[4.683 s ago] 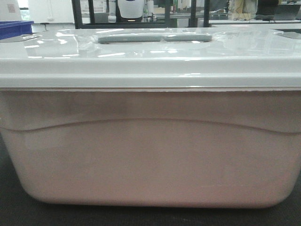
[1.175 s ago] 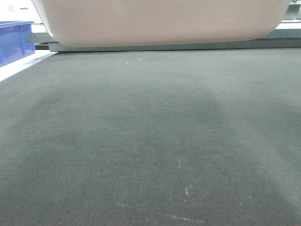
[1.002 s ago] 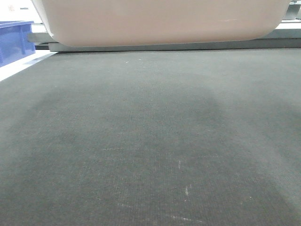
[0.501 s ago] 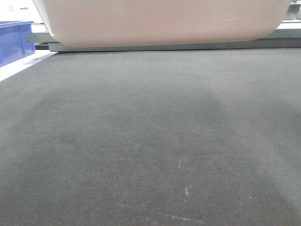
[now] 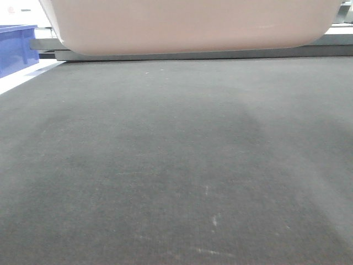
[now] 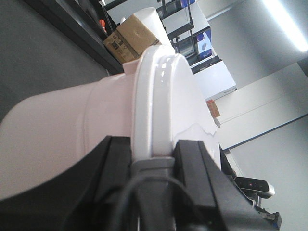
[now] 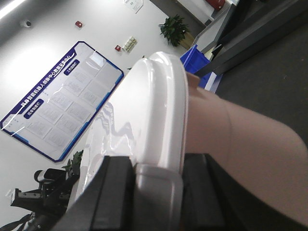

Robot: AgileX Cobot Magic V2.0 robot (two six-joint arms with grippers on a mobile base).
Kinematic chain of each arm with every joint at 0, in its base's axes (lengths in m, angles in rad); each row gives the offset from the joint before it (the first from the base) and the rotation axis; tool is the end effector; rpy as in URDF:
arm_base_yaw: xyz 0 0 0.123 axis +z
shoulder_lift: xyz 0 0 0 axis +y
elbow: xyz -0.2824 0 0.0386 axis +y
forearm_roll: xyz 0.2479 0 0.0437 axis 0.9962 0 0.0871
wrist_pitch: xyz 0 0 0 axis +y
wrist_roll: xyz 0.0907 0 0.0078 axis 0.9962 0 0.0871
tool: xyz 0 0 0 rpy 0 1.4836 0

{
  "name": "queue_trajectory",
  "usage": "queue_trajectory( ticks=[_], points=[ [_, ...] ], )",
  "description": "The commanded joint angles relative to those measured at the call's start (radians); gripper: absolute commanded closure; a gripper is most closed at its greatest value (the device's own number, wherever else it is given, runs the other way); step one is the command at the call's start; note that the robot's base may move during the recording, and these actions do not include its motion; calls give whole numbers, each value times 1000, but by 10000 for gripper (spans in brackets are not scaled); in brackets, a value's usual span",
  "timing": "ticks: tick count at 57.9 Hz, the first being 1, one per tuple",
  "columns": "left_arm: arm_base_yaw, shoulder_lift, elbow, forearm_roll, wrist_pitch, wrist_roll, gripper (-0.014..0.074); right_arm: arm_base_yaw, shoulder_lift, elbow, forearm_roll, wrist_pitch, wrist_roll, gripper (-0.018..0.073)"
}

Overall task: Grab white bin and place on right shelf
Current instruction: 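Hold the bin raised with both grippers while driving away from the table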

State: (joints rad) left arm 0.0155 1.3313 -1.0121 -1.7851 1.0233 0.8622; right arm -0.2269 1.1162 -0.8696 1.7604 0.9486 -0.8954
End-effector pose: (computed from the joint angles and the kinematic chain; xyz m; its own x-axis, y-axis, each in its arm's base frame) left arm 0.2706 -0.0718 0.3754 -0.6871 -0.5032 -0.5242 0.4615 0.2550 -0.8497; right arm 0.2271 0.0222 0.3809 -0.4831 0.6297 -0.6083 -0.4279 0.4363 0.7915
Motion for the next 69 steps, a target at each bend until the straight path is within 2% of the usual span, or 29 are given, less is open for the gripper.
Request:
queue_trajectory(
  ticks=[1,69],
  points=[
    [-46,-39,-34,-59,306,-7,722,31,-32,-44,132,239,1,498],
    [-46,-39,-34,-59,303,-7,722,31,-32,-44,131,233,1,498]
  ],
)
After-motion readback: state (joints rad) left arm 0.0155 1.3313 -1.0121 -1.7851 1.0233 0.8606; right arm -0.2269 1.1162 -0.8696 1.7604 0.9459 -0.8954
